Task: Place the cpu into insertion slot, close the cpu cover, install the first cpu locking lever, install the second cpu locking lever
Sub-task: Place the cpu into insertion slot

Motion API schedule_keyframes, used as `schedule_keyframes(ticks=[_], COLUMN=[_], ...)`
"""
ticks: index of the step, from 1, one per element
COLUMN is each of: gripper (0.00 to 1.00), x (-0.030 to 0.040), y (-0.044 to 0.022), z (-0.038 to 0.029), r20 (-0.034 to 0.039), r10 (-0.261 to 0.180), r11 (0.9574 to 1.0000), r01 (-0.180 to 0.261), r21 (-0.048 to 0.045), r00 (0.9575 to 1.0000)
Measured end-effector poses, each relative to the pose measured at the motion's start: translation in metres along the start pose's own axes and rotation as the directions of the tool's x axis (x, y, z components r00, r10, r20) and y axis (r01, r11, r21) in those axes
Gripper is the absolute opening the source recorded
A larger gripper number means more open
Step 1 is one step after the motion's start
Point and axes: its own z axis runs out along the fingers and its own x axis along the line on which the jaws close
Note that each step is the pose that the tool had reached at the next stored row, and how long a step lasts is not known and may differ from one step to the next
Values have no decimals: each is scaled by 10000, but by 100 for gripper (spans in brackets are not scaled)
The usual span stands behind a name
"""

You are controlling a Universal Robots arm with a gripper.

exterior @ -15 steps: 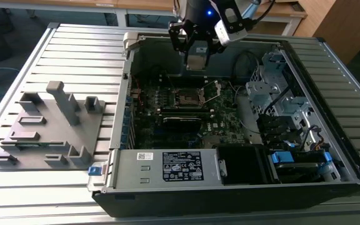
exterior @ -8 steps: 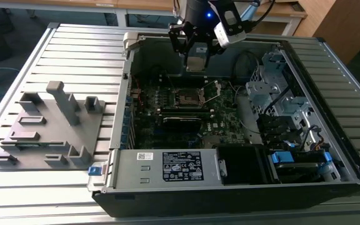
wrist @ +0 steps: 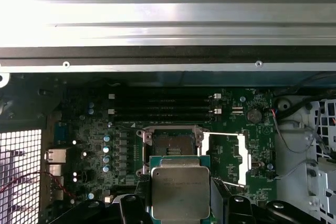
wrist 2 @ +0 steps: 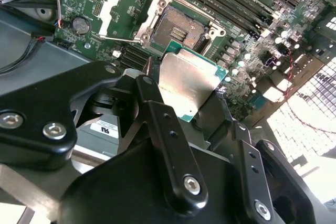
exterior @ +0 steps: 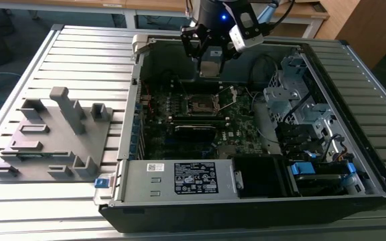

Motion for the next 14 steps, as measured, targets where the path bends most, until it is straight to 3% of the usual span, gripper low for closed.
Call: schedule_keyframes(ticks=[14], gripper=[54], x=[0], y=[-5], z=[52], r20=[0], r10=[0], r11=[10000], r01=[0], r21=[0], r00=[10000])
